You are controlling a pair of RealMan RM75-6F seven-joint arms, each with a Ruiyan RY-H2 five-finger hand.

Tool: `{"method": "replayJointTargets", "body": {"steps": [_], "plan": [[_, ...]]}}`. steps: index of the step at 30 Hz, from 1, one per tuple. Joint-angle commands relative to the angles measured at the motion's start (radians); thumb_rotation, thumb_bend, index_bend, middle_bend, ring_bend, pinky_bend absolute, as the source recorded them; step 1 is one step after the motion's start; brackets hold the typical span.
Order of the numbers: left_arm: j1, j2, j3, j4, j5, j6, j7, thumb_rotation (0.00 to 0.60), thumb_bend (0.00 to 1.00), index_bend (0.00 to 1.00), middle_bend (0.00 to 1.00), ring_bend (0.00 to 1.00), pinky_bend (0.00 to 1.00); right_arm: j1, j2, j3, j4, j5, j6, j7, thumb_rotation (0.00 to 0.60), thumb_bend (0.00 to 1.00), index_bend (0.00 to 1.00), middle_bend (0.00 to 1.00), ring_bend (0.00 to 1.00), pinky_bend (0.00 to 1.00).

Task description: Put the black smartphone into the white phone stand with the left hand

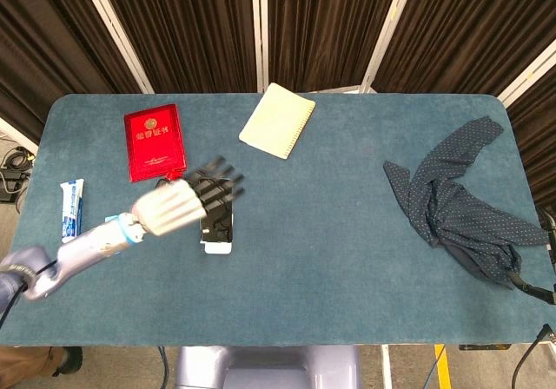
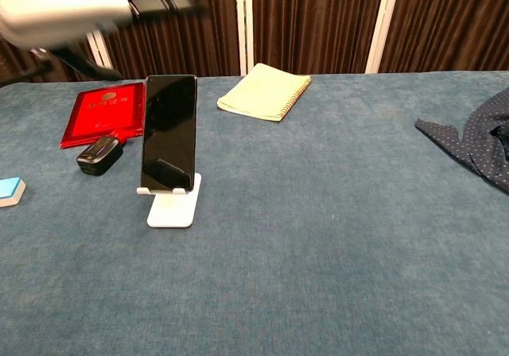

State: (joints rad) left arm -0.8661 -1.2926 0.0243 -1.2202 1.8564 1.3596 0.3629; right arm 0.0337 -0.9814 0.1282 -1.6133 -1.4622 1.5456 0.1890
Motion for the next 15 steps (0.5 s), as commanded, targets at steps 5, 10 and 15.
{"method": "replayJointTargets", "body": {"steps": [5, 10, 15], "plan": [[0.307, 0.139, -0.054, -0.400, -0.391, 0.128, -0.044, 0.600, 0.00, 0.00, 0.00, 0.00, 0.00, 0.002, -0.001, -0.003, -0.004, -0.009, 0.001, -0.007, 0.600, 0.00, 0.00, 0.00, 0.00, 0.00], [0.469, 0.175, -0.021, -0.524, -0.548, 0.195, -0.069, 0.600, 0.00, 0.00, 0.00, 0.00, 0.00, 0.002, -0.003, -0.002, -0.005, -0.007, 0.004, -0.016, 0.600, 0.00, 0.00, 0.00, 0.00, 0.00], [0.590, 0.196, 0.015, -0.575, -0.613, 0.253, -0.120, 0.600, 0.00, 0.00, 0.00, 0.00, 0.00, 0.001, -0.007, -0.004, -0.007, -0.013, 0.008, -0.031, 0.600, 0.00, 0.00, 0.00, 0.00, 0.00]]}}
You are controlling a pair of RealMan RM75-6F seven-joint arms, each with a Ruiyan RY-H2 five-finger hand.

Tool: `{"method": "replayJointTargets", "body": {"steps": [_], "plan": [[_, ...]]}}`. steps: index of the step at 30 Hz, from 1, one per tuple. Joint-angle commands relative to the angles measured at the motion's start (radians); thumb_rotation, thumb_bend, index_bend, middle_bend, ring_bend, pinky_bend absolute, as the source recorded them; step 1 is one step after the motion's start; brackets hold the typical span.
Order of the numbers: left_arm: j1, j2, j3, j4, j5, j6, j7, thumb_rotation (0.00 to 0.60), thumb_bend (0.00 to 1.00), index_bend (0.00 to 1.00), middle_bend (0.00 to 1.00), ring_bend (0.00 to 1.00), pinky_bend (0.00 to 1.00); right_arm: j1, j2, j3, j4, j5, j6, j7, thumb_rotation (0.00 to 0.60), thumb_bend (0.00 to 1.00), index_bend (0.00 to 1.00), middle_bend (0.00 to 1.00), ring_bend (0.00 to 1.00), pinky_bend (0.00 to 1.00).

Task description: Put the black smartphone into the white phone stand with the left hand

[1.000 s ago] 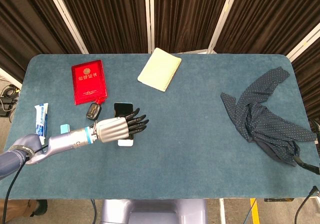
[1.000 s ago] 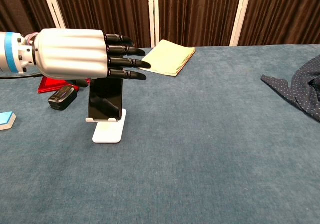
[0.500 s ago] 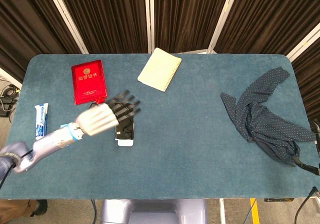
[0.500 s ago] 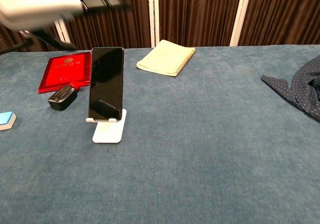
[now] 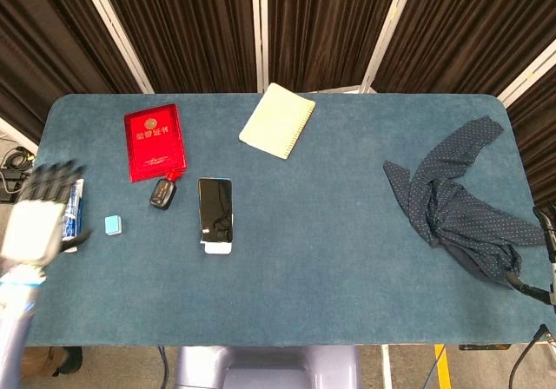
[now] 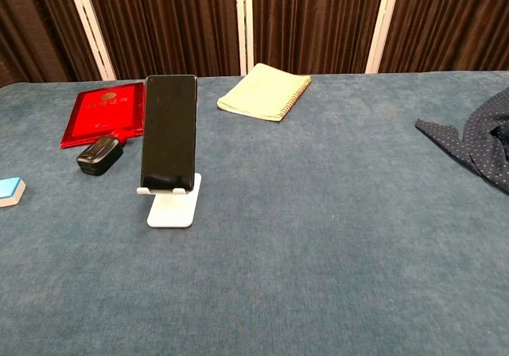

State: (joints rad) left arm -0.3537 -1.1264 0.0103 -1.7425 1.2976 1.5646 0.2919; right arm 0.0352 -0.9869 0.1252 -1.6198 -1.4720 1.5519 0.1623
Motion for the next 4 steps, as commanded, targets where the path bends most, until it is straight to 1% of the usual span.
{"method": "replayJointTargets", "body": {"steps": [1, 4], "plan": [[0.105, 0.038, 0.040, -0.058, -0.051, 0.058, -0.077, 0.600, 0.00, 0.00, 0.00, 0.00, 0.00, 0.000, -0.004, -0.002, 0.000, -0.005, 0.004, -0.011, 0.600, 0.00, 0.00, 0.00, 0.00, 0.00], [0.152, 0.043, 0.053, -0.028, -0.026, 0.081, -0.121, 0.600, 0.00, 0.00, 0.00, 0.00, 0.00, 0.000, -0.007, -0.004, 0.001, -0.006, 0.004, -0.021, 0.600, 0.00, 0.00, 0.00, 0.00, 0.00]]}}
